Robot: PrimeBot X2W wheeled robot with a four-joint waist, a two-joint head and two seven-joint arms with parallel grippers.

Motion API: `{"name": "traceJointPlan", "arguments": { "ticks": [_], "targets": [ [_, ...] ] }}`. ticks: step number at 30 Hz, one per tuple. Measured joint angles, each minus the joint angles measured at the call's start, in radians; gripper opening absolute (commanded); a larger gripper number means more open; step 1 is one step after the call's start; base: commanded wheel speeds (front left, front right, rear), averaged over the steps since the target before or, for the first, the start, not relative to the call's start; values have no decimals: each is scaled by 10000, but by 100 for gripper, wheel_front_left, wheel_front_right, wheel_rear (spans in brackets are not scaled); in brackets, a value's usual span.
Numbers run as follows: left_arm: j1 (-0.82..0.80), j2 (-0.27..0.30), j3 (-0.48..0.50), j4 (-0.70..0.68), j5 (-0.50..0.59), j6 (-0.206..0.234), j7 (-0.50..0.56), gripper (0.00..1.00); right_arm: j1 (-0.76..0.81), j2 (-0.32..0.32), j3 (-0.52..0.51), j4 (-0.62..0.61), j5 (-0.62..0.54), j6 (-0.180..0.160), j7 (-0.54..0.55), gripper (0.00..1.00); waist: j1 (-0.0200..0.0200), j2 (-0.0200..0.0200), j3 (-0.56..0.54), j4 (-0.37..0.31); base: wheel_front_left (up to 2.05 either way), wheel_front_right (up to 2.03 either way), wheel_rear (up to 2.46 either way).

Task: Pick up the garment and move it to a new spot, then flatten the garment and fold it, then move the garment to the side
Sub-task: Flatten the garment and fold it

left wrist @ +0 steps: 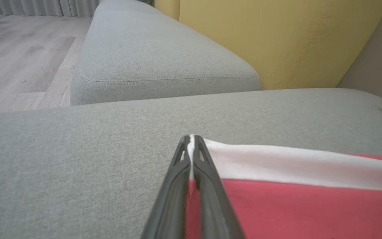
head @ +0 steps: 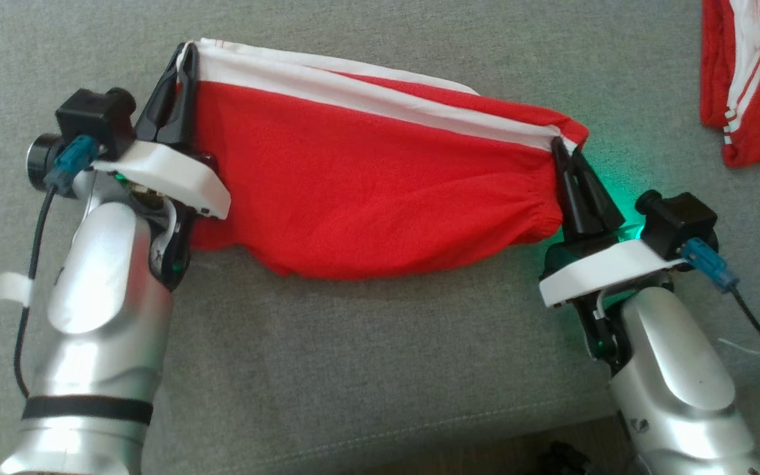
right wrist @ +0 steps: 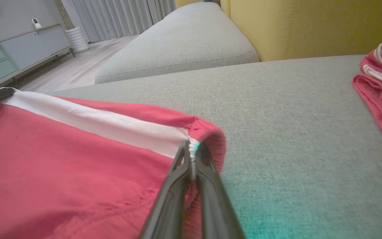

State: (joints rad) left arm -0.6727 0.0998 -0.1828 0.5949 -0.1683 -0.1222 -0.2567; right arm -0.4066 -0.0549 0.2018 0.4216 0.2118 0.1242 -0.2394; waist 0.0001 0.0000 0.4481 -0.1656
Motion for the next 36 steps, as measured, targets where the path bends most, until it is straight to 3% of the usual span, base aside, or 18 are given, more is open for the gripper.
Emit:
{"name": "traceJointPlan", "arguments": {
  "ticks": [3,5,6,8,9,10,11,12,20,28,36],
  "targets": [
    [-231,21,-19,485,92,-10,0,0,-20,0,146,142,102,0,-17,20,0,0,10,-21,0,0,0],
    [-424,19,-19,742,92,-10,0,0,-111,0,221,228,182,0,-82,30,0,0,8,-34,0,0,0],
    [-539,17,-17,880,94,-10,0,0,-181,0,242,257,199,0,-84,47,0,0,1,-41,0,0,0],
    [-793,8,-17,1068,171,-10,0,0,-324,0,291,284,339,0,-84,100,-1,0,-25,-67,0,0,0],
    [-850,-6,-19,1081,178,-10,0,35,-349,0,263,284,364,0,-86,100,-1,0,-31,-74,0,0,0],
    [-901,-19,-19,1089,180,-10,0,58,-352,0,209,284,364,0,-86,100,-1,0,-39,-81,0,0,0],
    [-930,-35,-19,1087,194,-10,0,96,-351,-2,159,284,364,0,-88,100,-1,0,-52,-86,0,0,0],
    [-931,-58,-19,1085,194,-10,0,100,-351,-2,119,270,380,0,-88,100,-1,0,-68,-86,0,0,0],
    [-532,-201,-23,464,134,-15,0,100,-157,-4,-585,-775,412,0,-115,100,-1,0,-372,58,0,0,0],
    [798,-261,-213,533,-282,-21,50,100,1112,4,-1231,-1373,-50,0,-115,100,-2,0,-997,346,0,0,0],
    [1016,-301,-357,1231,-993,-23,2107,100,1820,38,-1542,-2132,-290,0,105,100,-2,0,-1692,563,0,0,0]
  ]
}}
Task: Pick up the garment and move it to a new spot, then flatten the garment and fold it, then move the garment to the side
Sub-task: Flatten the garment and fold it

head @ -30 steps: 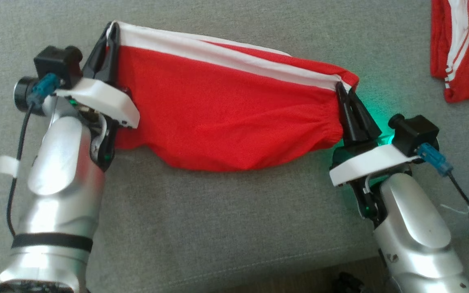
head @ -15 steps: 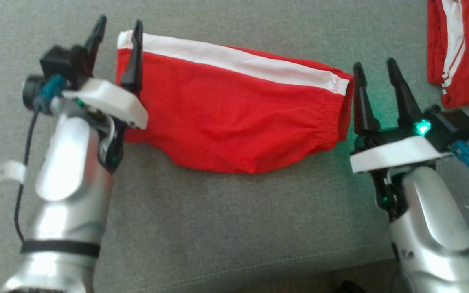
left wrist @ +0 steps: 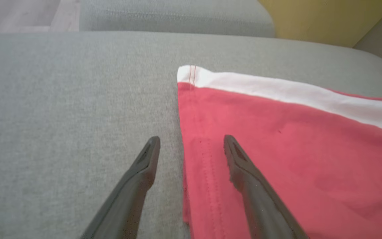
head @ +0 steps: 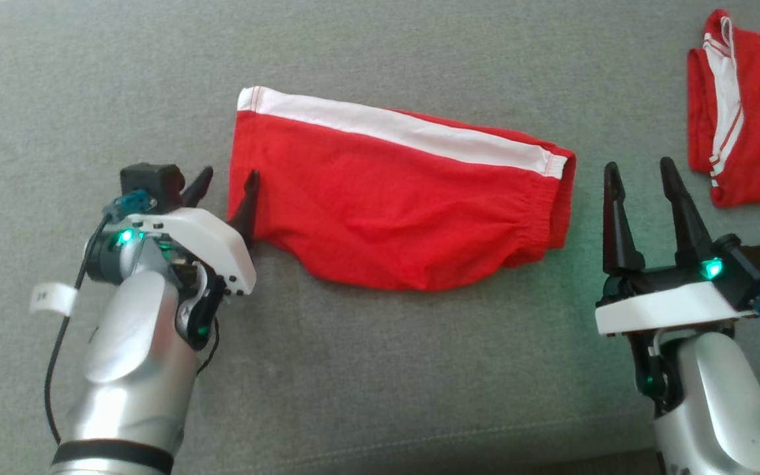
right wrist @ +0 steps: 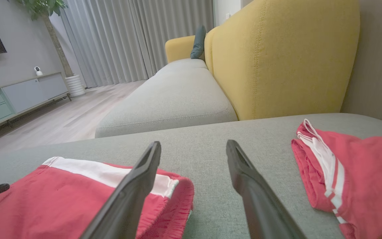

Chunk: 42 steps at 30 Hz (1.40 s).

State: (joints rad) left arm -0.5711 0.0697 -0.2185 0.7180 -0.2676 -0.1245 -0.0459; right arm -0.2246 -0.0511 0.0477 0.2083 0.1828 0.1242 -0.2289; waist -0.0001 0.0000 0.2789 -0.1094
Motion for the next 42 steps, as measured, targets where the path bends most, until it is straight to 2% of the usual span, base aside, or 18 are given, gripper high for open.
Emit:
{"name": "traceJointPlan", "arguments": {
  "ticks": [4,11,12,13,14,15,19,25,33,42],
  "targets": [
    [52,4,17,247,-263,12,926,100,194,4,-8,-330,4,0,184,100,0,0,-7,-145,0,0,0],
    [11,128,27,270,-510,50,1674,100,326,12,8,-464,8,0,270,100,0,0,41,-341,0,0,0],
    [11,130,21,268,-560,46,1708,72,327,12,10,-464,12,0,270,100,0,0,26,-356,0,0,0],
    [11,134,10,268,-612,46,1749,33,327,12,12,-464,25,0,270,100,0,0,3,-367,0,0,0],
    [16,130,-25,270,-688,44,1829,9,328,12,15,-462,25,0,270,100,0,0,-33,-375,0,0,0],
    [34,127,-52,278,-798,40,1910,0,328,12,25,-460,25,0,272,100,0,0,-70,-380,0,0,0],
    [222,109,-234,272,-1085,12,1921,0,360,12,50,-441,38,0,284,100,0,0,-243,-377,0,0,0],
    [857,96,-209,90,-1417,2,1386,0,655,19,33,-389,33,0,378,100,0,0,-558,-303,0,0,0],
    [2515,-42,19,-1208,-1977,128,865,0,1117,35,-593,-403,-293,0,1058,100,0,0,-990,47,0,0,0],
    [4062,-138,2,-2685,-2414,706,591,0,1328,44,-844,-702,-435,0,1524,100,0,0,-1153,424,0,0,0]
  ]
}}
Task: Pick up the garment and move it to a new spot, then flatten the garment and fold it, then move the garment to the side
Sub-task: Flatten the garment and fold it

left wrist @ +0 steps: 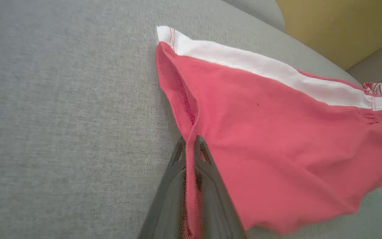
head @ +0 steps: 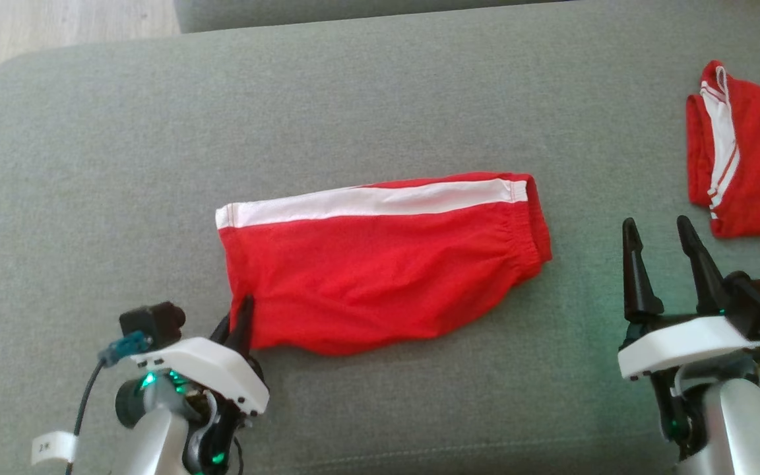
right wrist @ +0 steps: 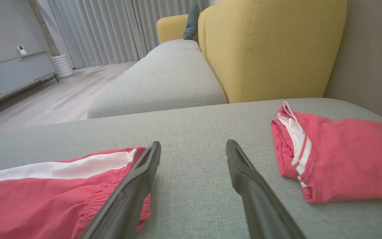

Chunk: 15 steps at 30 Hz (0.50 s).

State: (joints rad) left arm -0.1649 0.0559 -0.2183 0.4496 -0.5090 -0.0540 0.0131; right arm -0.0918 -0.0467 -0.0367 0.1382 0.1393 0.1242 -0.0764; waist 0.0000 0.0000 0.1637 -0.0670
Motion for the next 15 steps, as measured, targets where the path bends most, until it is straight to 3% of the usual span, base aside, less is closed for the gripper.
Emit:
{"name": "traceJointPlan", "arguments": {
  "ticks": [2,3,11,15],
  "targets": [
    [43,-17,-12,-188,6,115,-205,53,0,0,25,-6,0,0,63,100,0,0,0,45,0,0,0],
    [43,-12,-17,-272,59,192,-337,100,0,0,58,-6,0,0,69,100,0,0,-3,57,0,0,0],
    [49,77,-46,-1175,748,278,-2015,100,-1,0,167,17,-2,0,324,100,0,0,-281,165,0,0,0],
    [168,113,-100,-1649,1051,380,-2349,100,1,0,151,29,-63,0,418,100,0,0,-481,232,0,0,0]
  ]
}}
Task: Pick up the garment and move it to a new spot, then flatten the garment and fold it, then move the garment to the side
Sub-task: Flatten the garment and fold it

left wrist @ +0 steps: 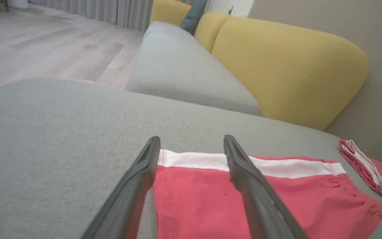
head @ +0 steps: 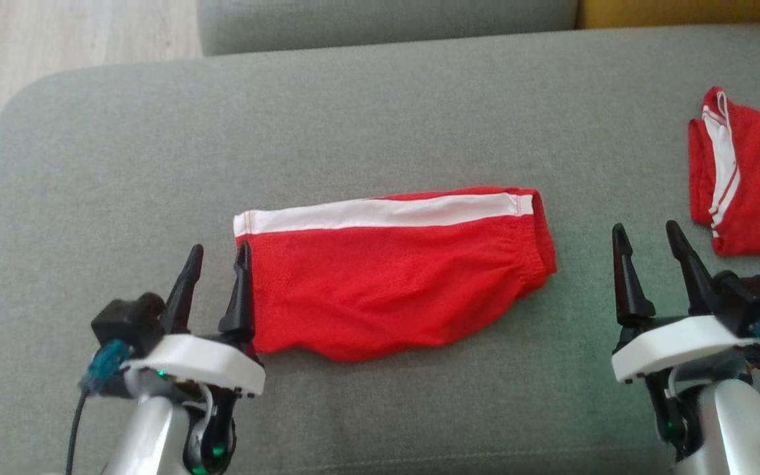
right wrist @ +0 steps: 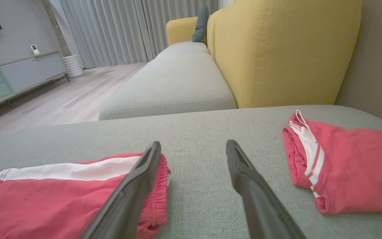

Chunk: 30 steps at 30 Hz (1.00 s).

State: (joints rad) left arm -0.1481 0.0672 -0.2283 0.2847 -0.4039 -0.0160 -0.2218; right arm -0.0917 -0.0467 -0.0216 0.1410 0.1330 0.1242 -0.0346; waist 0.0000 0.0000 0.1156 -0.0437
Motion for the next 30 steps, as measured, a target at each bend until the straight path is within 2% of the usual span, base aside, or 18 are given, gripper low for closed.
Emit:
{"name": "traceJointPlan", "arguments": {
  "ticks": [8,13,20,30],
  "targets": [
    [1044,130,-38,-1225,518,433,-255,100,254,0,-17,119,48,0,128,100,0,0,-630,283,0,0,0],
    [1383,136,-52,-1586,520,529,-263,100,351,0,261,596,167,0,779,100,0,0,-713,474,0,0,0],
    [1428,82,-201,-1603,495,569,-263,100,-714,2,633,1735,25,0,1998,100,0,0,-558,859,0,0,0],
    [1380,-63,-234,-1503,387,604,-267,100,-1766,-4,-46,3726,-535,0,3269,100,0,0,-253,1523,0,0,0]
  ]
}}
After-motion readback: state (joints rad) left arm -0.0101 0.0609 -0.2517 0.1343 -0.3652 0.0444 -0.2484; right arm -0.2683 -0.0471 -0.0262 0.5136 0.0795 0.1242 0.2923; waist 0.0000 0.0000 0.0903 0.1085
